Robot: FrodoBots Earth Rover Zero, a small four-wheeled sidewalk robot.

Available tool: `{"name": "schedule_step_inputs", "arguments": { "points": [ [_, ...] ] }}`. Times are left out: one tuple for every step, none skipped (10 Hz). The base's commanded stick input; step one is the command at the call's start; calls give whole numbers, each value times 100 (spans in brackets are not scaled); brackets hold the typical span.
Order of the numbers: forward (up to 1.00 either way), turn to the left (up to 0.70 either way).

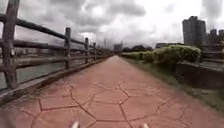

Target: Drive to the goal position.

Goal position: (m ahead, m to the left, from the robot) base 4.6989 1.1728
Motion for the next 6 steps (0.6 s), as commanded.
{"name": "schedule_step_inputs", "arguments": {
  "points": [
    [100, 0],
    [100, 0],
    [100, 0],
    [100, 0],
    [100, 0],
    [100, 0]
  ]
}}
